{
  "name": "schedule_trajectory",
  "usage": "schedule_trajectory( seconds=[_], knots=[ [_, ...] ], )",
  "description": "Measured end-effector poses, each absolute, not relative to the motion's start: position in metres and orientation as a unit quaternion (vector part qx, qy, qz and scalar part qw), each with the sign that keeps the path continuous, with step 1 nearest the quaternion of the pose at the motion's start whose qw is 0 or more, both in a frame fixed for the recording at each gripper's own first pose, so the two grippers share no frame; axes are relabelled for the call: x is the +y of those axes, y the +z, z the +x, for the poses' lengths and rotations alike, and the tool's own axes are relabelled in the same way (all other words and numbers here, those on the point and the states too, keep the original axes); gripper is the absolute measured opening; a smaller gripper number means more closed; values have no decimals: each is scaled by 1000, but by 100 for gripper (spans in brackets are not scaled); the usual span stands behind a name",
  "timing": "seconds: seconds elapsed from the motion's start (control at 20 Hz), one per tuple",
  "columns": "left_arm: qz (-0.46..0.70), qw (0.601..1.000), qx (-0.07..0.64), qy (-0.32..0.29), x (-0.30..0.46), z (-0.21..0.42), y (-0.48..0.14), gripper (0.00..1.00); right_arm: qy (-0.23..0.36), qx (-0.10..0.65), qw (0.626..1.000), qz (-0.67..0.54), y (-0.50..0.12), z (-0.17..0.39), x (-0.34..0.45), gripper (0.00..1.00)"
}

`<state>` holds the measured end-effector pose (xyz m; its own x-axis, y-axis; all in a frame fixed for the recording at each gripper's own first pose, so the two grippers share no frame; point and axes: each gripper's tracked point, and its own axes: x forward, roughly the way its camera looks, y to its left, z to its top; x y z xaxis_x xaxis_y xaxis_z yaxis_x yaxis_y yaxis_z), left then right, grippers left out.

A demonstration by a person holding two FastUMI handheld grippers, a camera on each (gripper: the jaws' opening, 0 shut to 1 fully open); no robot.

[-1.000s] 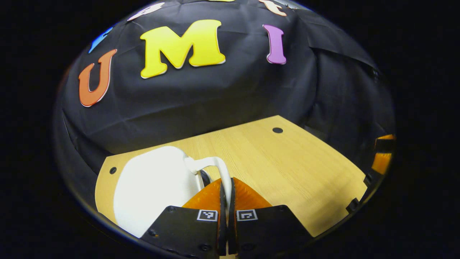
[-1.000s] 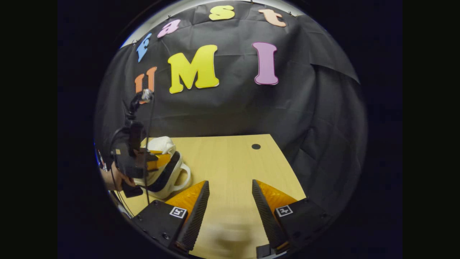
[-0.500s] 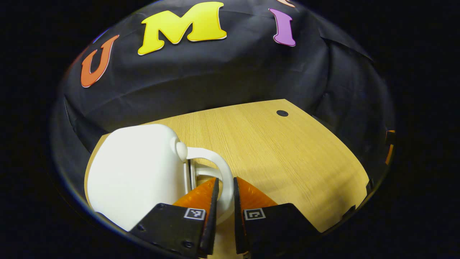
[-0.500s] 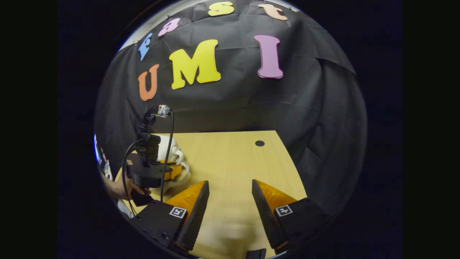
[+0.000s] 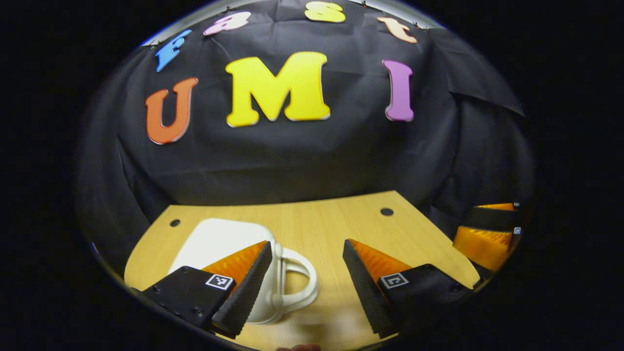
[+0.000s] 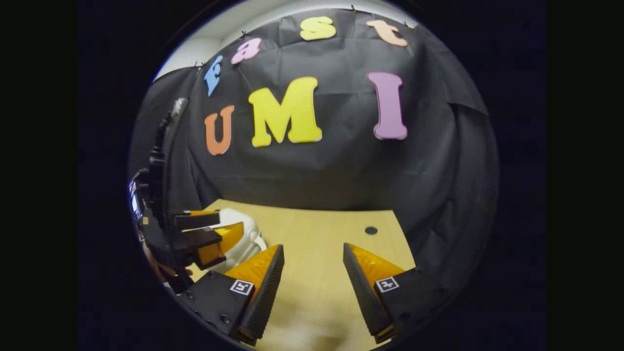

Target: First open the suitcase, pack the skin care products into it, and then close the suitcase.

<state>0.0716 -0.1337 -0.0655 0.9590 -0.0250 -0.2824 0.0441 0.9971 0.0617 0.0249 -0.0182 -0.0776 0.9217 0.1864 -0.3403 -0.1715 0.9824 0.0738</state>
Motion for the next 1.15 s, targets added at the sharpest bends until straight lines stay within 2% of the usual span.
schedule_trajectory(
  seconds=[0.1,0.3,0.35,0.4,0.45,0.85,0.9,0.95,1.15],
  knots=[
    [31,994,103,4,-117,63,-21,95,81,143,986,23,-50,34,-4,72],
    [27,999,32,19,-92,44,49,97,79,67,994,31,16,35,28,72],
    [25,999,18,16,-92,40,57,96,75,51,995,30,28,34,33,75],
    [22,1000,6,13,-93,37,66,96,72,37,996,30,40,31,39,69],
    [23,1000,-8,13,-87,34,77,96,68,26,997,31,47,29,44,72],
    [6,1000,-15,16,-67,19,76,96,47,15,998,29,51,15,61,72],
    [5,1000,-14,15,-67,18,75,96,44,13,999,26,51,14,62,69],
    [4,1000,-14,15,-66,17,74,96,44,13,999,24,52,12,64,72],
    [0,1000,-10,15,-66,13,73,96,45,15,999,22,51,7,68,72]
  ],
)
